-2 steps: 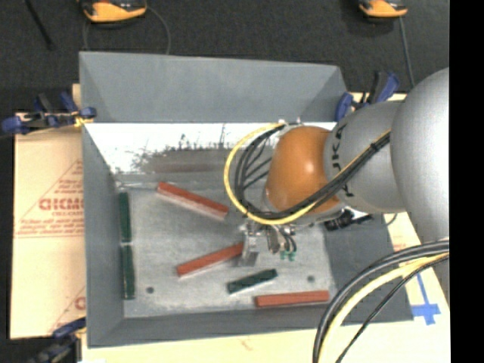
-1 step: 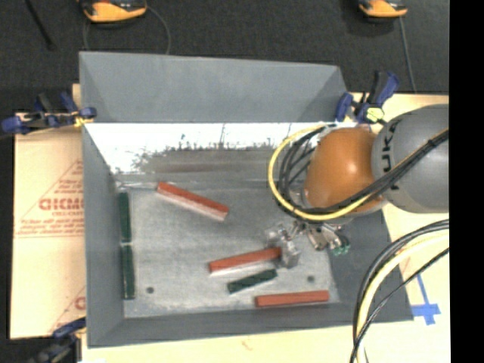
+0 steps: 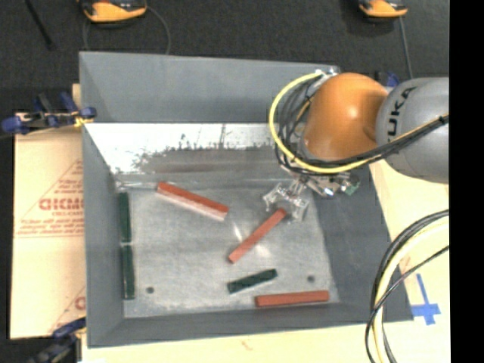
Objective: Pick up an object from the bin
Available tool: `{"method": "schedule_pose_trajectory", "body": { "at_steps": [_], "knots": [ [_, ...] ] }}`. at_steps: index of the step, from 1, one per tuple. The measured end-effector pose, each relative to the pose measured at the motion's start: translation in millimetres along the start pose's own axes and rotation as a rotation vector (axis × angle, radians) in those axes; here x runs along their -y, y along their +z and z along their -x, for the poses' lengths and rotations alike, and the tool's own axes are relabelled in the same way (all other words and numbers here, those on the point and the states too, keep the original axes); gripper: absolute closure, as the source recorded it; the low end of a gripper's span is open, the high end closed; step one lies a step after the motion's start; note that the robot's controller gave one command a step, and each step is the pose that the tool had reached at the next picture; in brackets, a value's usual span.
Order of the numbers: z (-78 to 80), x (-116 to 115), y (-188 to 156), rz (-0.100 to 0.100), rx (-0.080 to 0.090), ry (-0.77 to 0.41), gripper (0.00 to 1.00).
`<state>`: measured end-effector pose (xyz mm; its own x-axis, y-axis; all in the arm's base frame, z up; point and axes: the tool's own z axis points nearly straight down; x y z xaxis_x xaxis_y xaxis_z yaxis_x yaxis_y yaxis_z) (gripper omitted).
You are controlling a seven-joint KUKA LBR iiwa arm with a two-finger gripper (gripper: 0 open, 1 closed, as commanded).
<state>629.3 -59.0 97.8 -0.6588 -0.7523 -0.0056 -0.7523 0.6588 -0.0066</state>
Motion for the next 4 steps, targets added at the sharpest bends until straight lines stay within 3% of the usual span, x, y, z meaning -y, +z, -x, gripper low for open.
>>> {"method": "schedule_pose_trajectory", "body": {
  "at_steps": [1, 2, 3, 4],
  "knots": [
    [1.3, 11, 18, 0.002, 0.000, -0.713, 1.00],
    [2.0, 10, 17, 0.004, 0.002, -0.708, 0.00],
    [11.6, -28, -51, 0.001, 0.003, -0.660, 0.00],
    [2.3, -87, 22, 0.011, 0.001, -0.617, 0.00]
  ]
}}
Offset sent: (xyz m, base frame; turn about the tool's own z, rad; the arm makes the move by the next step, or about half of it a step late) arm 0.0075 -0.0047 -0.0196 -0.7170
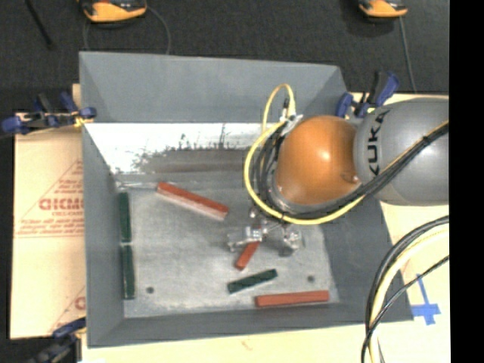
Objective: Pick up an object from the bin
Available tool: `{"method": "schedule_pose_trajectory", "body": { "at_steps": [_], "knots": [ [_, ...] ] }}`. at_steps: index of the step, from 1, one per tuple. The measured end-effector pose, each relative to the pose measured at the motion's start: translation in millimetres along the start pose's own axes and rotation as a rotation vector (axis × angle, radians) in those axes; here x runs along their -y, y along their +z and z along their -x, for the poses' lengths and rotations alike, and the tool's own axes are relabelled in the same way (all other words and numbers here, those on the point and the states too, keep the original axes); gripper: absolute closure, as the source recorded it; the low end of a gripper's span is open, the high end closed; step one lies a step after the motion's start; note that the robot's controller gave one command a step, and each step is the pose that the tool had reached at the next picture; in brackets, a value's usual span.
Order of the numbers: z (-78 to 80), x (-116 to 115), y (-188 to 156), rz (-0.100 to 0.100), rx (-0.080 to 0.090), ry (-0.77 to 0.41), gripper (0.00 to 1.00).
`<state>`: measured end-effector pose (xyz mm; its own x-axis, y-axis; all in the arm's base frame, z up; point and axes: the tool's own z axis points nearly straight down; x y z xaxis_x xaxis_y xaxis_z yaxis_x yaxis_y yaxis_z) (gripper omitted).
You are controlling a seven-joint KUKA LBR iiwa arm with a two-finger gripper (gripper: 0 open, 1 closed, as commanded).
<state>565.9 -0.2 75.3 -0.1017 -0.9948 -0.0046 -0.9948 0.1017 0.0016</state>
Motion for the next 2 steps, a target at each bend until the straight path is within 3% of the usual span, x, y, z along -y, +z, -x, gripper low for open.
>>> {"method": "schedule_pose_trajectory", "body": {
  "at_steps": [1, 2],
  "knots": [
    [18.8, 31, 4, -0.006, -0.003, -0.295, 0.00],
    [-16.7, 34, 4, -0.005, -0.005, -0.635, 0.00]
  ]
}}
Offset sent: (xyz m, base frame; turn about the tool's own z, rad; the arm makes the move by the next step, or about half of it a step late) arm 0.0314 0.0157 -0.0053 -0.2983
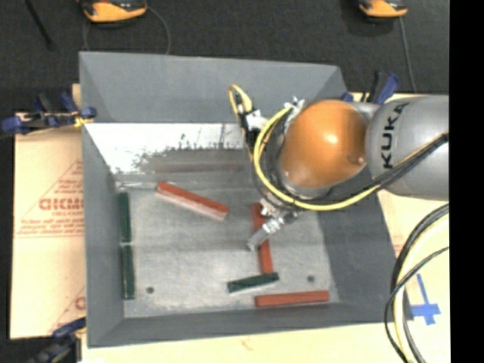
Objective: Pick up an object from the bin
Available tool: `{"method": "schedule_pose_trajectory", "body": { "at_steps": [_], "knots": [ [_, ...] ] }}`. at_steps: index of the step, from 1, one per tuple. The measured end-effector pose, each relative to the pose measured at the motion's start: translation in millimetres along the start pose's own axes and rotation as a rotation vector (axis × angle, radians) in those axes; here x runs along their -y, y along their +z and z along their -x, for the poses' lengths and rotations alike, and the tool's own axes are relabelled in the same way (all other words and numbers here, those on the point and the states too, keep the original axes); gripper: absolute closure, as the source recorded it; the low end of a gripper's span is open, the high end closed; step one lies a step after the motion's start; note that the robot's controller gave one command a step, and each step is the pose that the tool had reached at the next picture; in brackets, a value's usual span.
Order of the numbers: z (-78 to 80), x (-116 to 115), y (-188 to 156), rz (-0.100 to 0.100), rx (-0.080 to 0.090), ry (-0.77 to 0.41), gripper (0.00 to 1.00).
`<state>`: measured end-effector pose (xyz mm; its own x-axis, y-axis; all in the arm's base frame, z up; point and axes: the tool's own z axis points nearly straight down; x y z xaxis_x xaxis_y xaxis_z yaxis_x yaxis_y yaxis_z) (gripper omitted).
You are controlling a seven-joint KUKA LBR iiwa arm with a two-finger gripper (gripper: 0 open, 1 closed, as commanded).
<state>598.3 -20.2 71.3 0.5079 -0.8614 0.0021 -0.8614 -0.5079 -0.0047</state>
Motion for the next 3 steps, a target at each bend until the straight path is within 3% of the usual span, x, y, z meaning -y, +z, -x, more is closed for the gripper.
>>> {"method": "schedule_pose_trajectory", "body": {
  "at_steps": [1, 2, 3],
  "knots": [
    [1.8, 1, 0, 0.001, 0.004, 0.004, 1.00],
    [-36.1, 10, -103, -0.004, -0.004, -0.023, 1.00],
    [-48.3, 17, -210, -0.004, -0.003, 0.000, 1.00]
  ]
}}
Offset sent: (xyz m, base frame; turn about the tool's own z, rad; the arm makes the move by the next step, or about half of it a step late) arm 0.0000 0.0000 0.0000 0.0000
